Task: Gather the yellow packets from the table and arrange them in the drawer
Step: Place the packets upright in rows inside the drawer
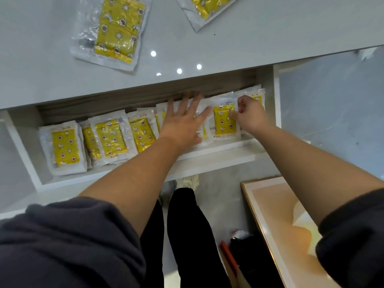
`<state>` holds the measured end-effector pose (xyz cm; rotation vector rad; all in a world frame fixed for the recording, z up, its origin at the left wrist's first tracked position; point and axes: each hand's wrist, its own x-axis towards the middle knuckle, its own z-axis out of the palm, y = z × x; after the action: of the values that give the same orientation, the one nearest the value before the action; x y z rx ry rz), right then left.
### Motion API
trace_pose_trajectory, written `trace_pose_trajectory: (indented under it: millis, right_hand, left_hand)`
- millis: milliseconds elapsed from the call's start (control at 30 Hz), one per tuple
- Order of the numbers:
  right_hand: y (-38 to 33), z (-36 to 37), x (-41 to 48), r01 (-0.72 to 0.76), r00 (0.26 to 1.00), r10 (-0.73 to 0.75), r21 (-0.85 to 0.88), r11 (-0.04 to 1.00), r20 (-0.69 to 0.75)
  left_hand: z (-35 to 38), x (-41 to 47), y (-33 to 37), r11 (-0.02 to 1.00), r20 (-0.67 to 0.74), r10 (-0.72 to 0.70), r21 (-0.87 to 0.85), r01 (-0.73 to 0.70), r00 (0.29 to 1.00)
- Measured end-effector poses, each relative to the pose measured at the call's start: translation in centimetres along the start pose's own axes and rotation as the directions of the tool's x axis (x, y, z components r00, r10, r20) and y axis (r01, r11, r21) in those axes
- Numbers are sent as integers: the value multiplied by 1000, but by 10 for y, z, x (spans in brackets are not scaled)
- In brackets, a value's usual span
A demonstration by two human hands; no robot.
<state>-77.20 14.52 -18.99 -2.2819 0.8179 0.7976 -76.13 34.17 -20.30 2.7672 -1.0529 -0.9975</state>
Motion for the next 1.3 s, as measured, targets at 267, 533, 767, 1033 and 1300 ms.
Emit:
trace_pose_trajectory:
  millis: [267,533,767,1033,1300]
  right_hand:
    - [-3,17,-13,192,944,-288,-440,877,-163]
    - [5,24,-5,439,882,-431,-662,607,191]
    - [-22,35,2,638,766,-517,-553,537,382]
    - [-47,41,8,569,820,-463,-561,601,337]
    - [-80,59,-19,542,833,-479,-587,602,277]
  left_hand:
    - [13,-21,-21,992,-7,24,128,-23,1000]
    - [30,-19,-40,908,101,351,205,-365,931]
    - [16,-19,-40,933,6,-347,-97,346,938]
    - [19,-45,-68,897,-51,-443,-47,440,895]
    - [25,-93,-103,906,-100,-393,-211,367,914]
